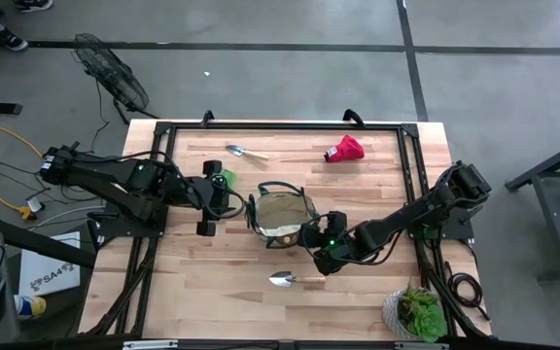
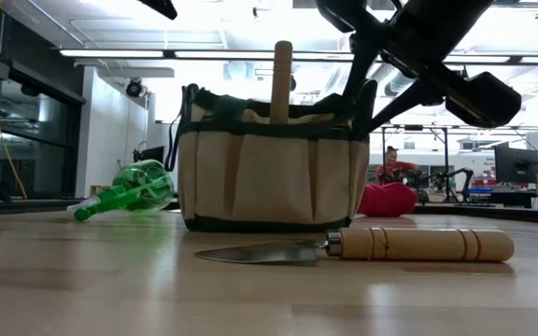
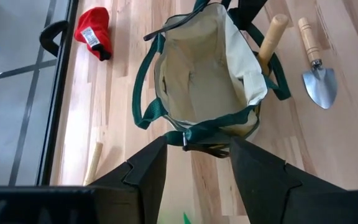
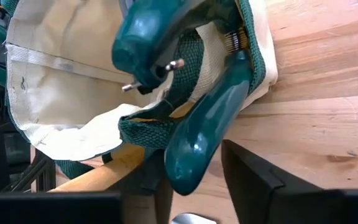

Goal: Pick & Place Garden tools in Gardening bag
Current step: Adjust the gardening bag

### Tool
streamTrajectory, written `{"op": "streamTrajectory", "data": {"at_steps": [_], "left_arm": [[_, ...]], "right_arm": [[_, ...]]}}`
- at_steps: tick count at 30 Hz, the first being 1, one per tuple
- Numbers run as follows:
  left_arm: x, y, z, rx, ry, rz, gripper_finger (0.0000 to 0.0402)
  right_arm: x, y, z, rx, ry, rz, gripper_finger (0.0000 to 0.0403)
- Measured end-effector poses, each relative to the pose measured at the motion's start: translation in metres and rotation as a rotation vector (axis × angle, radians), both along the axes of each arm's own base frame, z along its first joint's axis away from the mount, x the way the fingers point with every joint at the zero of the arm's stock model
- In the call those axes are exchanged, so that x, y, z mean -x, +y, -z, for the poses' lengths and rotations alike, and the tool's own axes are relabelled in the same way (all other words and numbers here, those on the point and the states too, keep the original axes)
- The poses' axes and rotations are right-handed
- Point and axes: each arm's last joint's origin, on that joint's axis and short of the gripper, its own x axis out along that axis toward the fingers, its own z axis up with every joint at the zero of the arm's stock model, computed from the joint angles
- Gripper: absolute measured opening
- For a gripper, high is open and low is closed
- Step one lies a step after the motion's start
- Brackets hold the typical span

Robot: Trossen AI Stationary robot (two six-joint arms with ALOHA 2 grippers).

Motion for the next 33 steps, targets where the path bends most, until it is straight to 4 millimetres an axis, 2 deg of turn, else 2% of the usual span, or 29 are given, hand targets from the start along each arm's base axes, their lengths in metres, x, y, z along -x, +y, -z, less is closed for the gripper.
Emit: {"op": "streamTrajectory", "data": {"at_steps": [10, 15, 21, 28, 33], "left_arm": [[0.0, 0.0, 0.0, 0.001, 0.0, 0.001, 0.017], [0.0, -0.001, 0.0, 0.017, 0.005, 0.02, 0.017], [0.0, -0.001, 0.0, 0.013, 0.005, 0.026, 0.017], [-0.003, -0.002, -0.002, 0.027, -0.026, 0.056, 0.017], [-0.005, -0.003, -0.005, 0.048, -0.061, 0.07, 0.017]], "right_arm": [[0.001, 0.0, 0.0, 0.01, 0.013, -0.006, 0.0012], [0.004, -0.002, -0.001, 0.016, 0.04, -0.012, 0.0007], [0.02, -0.009, -0.011, 0.028, 0.136, -0.024, 0.0006], [0.038, -0.03, -0.026, 0.028, 0.311, -0.113, 0.0005], [0.041, -0.053, -0.036, 0.059, 0.383, -0.214, 0.0005]]}}
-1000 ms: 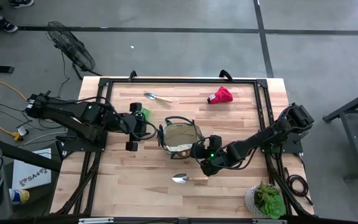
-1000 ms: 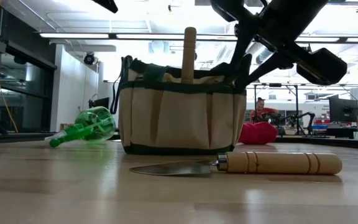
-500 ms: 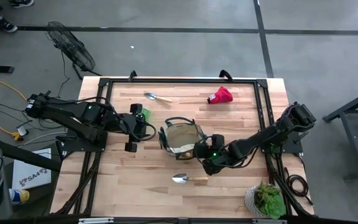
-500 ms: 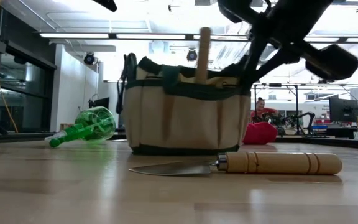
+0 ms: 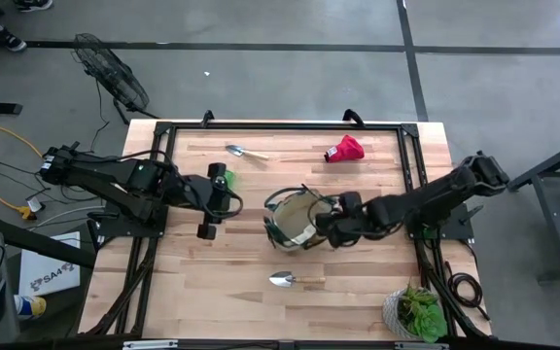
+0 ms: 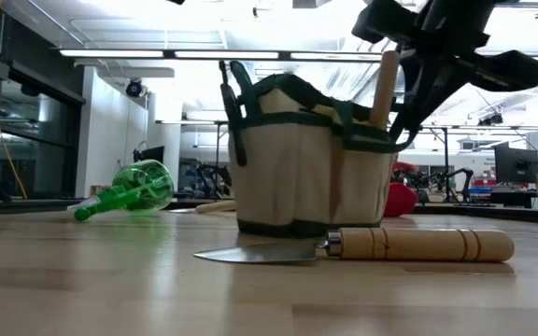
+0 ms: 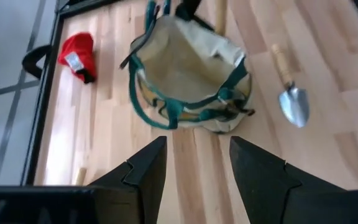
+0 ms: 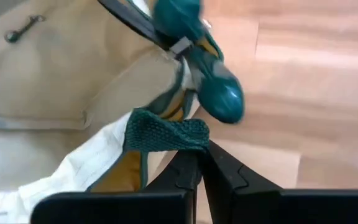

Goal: Pick & Place Garden tools in Gardening bag
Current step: Adjust the gardening bag

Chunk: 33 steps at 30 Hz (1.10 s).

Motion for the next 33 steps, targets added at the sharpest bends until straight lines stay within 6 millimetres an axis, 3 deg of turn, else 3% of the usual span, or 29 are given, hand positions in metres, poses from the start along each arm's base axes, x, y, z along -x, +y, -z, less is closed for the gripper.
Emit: {"op": "streamTrajectory", "data": {"at_steps": [9, 20, 33], "left_arm": [[-0.003, -0.001, -0.003, 0.052, -0.048, -0.021, 0.017], [-0.004, -0.001, -0.005, 0.141, -0.081, -0.091, 0.017], [-0.004, -0.001, -0.005, 0.255, -0.096, -0.189, 0.017]], "right_arm": [[0.0, -0.052, -0.016, 0.076, 0.061, -0.166, 0.0005], [-0.004, -0.111, -0.018, 0.113, 0.124, -0.414, 0.0005], [-0.008, -0.16, -0.025, 0.24, 0.033, -0.63, 0.0005]]}}
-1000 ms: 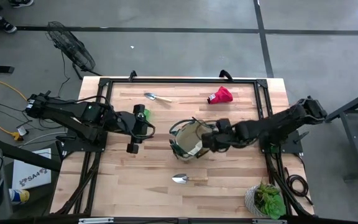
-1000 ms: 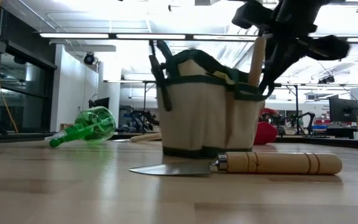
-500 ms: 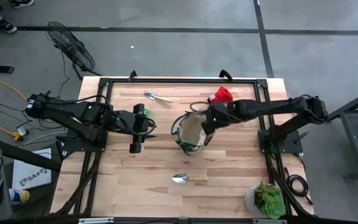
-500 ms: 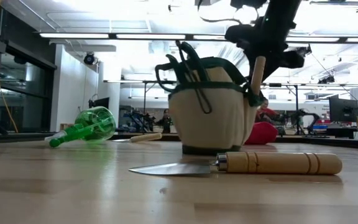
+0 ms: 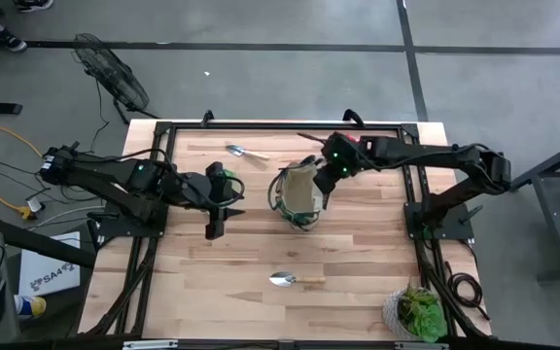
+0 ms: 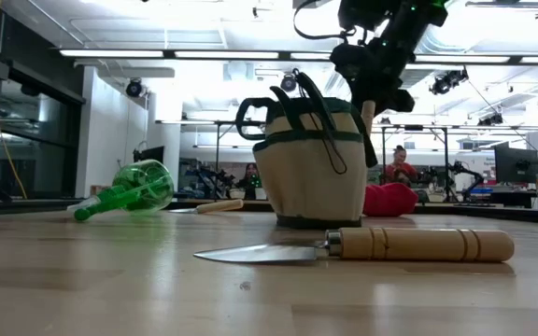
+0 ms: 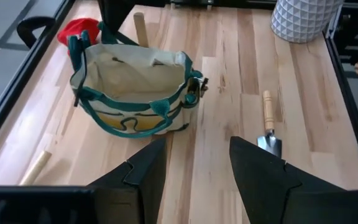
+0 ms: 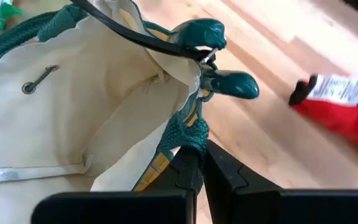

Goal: Pick & Place Garden tools in Gardening bag
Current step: Adjust the gardening bag

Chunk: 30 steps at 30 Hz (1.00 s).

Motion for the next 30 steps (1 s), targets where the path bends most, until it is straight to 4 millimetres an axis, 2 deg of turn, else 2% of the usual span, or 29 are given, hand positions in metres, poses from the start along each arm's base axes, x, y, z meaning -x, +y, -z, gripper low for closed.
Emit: {"op": "streamTrajectory", "data": {"at_steps": [6, 12, 16, 25, 30], "left_arm": [[0.0, 0.0014, -0.0003, 0.033, -0.015, -0.082, 0.017], [0.0001, 0.0025, -0.0004, 0.05, -0.028, -0.141, 0.0171], [0.0002, 0.0028, -0.0004, 0.06, -0.032, -0.16, 0.017], [0.0008, 0.0044, 0.0001, 0.085, -0.046, -0.246, 0.017], [0.0009, 0.0052, -0.0001, 0.097, -0.058, -0.287, 0.0171]], "right_arm": [[0.0027, -0.0075, 0.0003, 0.022, 0.016, -0.022, 0.0011], [0.0023, -0.0067, 0.0003, 0.026, 0.018, -0.08, 0.0047], [0.0008, -0.0055, -0.0004, -0.007, -0.009, -0.122, 0.0093], [-0.002, -0.0029, -0.0019, -0.091, -0.068, -0.184, 0.0227], [-0.0024, -0.0011, -0.0021, -0.142, -0.087, -0.217, 0.0274]]}}
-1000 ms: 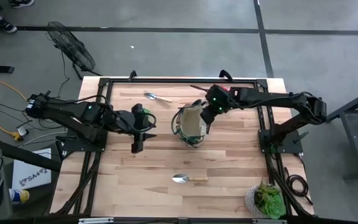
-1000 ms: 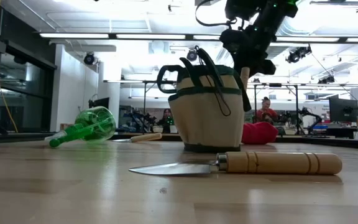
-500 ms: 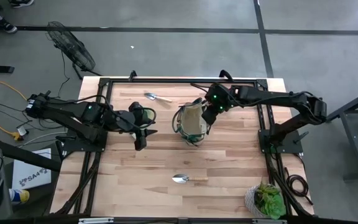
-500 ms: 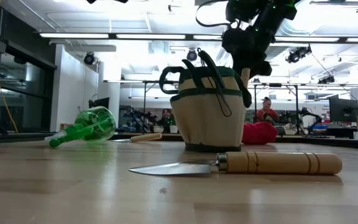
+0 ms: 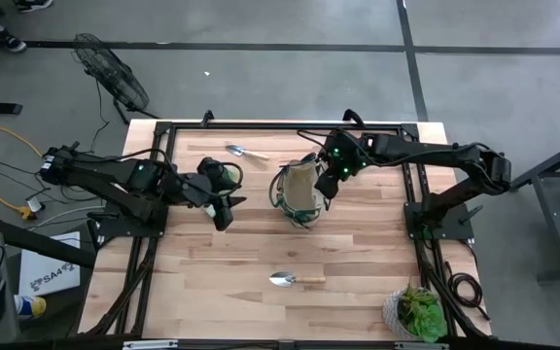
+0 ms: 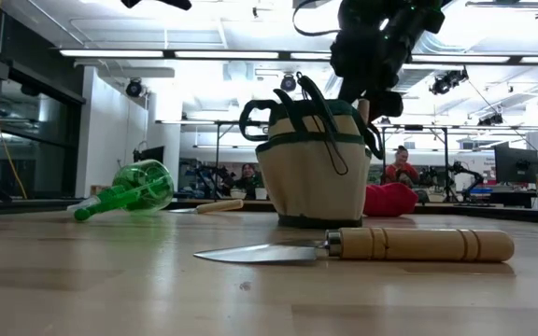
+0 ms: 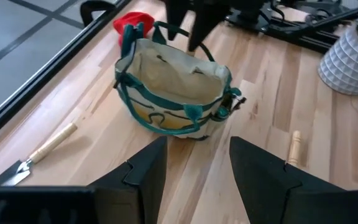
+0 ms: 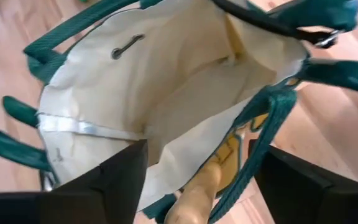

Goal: Pick & Place Garden tools in Gardening bag
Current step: Adjust the gardening bag, then put the green spray bottle into the gardening bag

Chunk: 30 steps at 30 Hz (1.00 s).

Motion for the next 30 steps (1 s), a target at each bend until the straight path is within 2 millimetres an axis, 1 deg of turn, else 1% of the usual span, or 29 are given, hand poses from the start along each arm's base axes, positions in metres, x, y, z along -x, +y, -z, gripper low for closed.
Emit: {"op": "streamTrajectory", "data": {"at_steps": [3, 9, 14, 20, 24, 26, 30], "left_arm": [[0.001, 0.001, 0.001, 0.001, 0.001, -0.03, 0.0171], [0.007, 0.004, 0.007, -0.01, 0.063, -0.134, 0.0171], [0.014, 0.007, 0.013, 0.011, 0.119, -0.203, 0.0171], [0.02, 0.01, 0.017, 0.009, 0.142, -0.305, 0.0171], [0.024, 0.019, 0.02, 0.036, 0.166, -0.42, 0.0171], [0.026, 0.027, 0.027, 0.059, 0.188, -0.491, 0.0171], [0.027, 0.045, 0.054, 0.139, 0.279, -0.606, 0.0183]], "right_arm": [[0.0, 0.0, 0.0, -0.013, -0.004, -0.007, 0.0285], [0.004, -0.002, -0.004, -0.023, -0.014, 0.022, 0.0288], [0.019, -0.007, -0.023, 0.004, -0.085, 0.057, 0.0286], [0.043, -0.01, -0.051, 0.048, -0.193, 0.1, 0.0287], [0.058, -0.009, -0.065, 0.09, -0.248, 0.136, 0.0287], [0.065, -0.007, -0.072, 0.115, -0.271, 0.155, 0.0288], [0.076, -0.003, -0.082, 0.143, -0.311, 0.196, 0.0287]]}}
